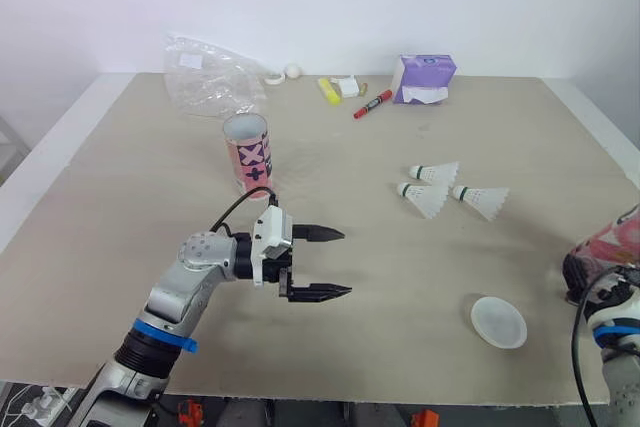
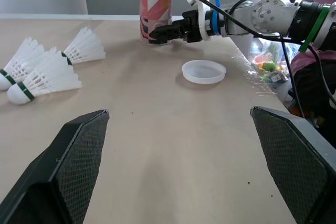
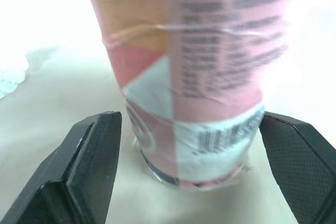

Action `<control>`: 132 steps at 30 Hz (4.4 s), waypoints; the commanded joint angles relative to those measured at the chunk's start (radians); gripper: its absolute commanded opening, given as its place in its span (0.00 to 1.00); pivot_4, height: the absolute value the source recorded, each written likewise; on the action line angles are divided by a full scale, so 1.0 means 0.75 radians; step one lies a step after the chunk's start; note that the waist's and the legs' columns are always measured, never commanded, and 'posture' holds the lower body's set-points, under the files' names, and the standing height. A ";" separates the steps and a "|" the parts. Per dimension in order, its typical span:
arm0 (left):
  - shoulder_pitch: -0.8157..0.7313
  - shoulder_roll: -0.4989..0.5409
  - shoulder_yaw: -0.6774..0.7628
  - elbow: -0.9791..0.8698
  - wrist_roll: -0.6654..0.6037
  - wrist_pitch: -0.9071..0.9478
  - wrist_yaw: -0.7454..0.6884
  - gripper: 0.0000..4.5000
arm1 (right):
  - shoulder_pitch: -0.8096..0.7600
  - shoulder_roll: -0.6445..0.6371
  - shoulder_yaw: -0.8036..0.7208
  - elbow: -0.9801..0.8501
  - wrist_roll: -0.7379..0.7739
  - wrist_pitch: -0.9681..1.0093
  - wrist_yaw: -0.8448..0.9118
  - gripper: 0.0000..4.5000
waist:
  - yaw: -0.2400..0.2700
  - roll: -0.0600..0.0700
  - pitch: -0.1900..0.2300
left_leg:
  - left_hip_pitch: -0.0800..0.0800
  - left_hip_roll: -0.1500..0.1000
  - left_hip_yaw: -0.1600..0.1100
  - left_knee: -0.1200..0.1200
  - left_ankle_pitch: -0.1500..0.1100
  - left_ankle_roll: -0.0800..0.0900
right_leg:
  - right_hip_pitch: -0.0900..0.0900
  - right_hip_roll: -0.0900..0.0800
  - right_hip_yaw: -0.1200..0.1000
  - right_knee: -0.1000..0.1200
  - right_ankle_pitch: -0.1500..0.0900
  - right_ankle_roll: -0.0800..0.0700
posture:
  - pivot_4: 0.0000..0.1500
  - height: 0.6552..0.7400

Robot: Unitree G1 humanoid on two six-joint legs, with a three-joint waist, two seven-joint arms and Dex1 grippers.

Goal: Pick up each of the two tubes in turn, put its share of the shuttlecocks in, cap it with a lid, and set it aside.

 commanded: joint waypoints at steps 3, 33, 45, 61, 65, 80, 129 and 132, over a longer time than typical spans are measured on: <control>-0.040 -0.006 -0.006 0.028 0.001 -0.024 -0.031 1.00 | 0.080 -0.027 -0.038 -0.165 0.017 0.021 0.013 0.97 | 0.000 0.000 0.000 | 0.000 0.000 0.000 0.000 0.000 0.000 | 0.000 0.000 0.000 0.000 0.000 0.000 | 1.00 1.00; 0.100 0.014 0.221 0.003 0.205 -0.024 0.531 1.00 | -0.246 -0.391 0.658 -0.378 0.122 -0.034 1.021 0.97 | 0.020 -0.014 0.009 | -0.001 0.004 -0.007 -0.001 -0.001 -0.001 | 0.000 0.005 -0.005 0.000 0.000 0.000 | 1.00 1.00; 0.182 0.006 0.388 -0.034 0.201 0.128 0.831 1.00 | -0.521 -0.308 0.841 -0.075 0.014 -0.173 1.183 0.97 | 0.030 -0.014 0.009 | -0.005 0.002 -0.008 0.000 -0.004 -0.007 | -0.001 0.000 -0.008 -0.001 -0.001 0.002 | 1.00 1.00; -0.153 -0.016 0.364 0.456 0.278 -0.003 0.849 1.00 | -0.497 -0.289 0.828 -0.038 -0.061 -0.256 1.161 0.97 | 0.030 -0.015 0.009 | -0.004 0.002 -0.007 0.001 -0.003 -0.008 | -0.001 0.002 -0.008 0.000 0.002 0.000 | 1.00 1.00; -0.225 -0.020 0.354 0.592 0.317 -0.076 0.831 1.00 | -0.480 -0.287 0.823 -0.052 -0.062 -0.254 1.142 0.97 | 0.030 -0.015 0.009 | -0.004 0.002 -0.007 0.001 -0.003 -0.008 | -0.001 0.002 -0.008 0.000 0.003 -0.001 | 1.00 1.00; -0.589 -0.081 0.331 1.229 0.408 -0.364 0.766 1.00 | -0.458 -0.304 0.817 -0.081 -0.066 -0.248 1.111 0.97 | 0.030 -0.015 0.010 | -0.005 0.001 -0.008 0.001 -0.003 -0.008 | -0.001 0.002 -0.007 0.000 0.003 0.000 | 1.00 1.00; -0.442 0.266 -0.111 0.244 0.420 0.023 -0.198 0.68 | -0.290 -0.419 0.773 -0.426 0.125 -0.115 1.229 1.00 | 0.027 -0.015 0.010 | -0.005 0.002 -0.009 0.006 -0.002 -0.007 | -0.001 0.003 -0.008 0.004 0.001 0.003 | 1.00 1.00; -0.474 0.274 -0.213 0.158 0.500 0.088 -0.206 0.68 | -0.265 -0.420 0.761 -0.440 0.127 -0.119 1.226 1.00 | 0.025 -0.015 0.010 | -0.005 0.003 -0.009 0.005 -0.002 -0.007 | -0.001 0.004 -0.008 0.004 0.000 0.003 | 1.00 1.00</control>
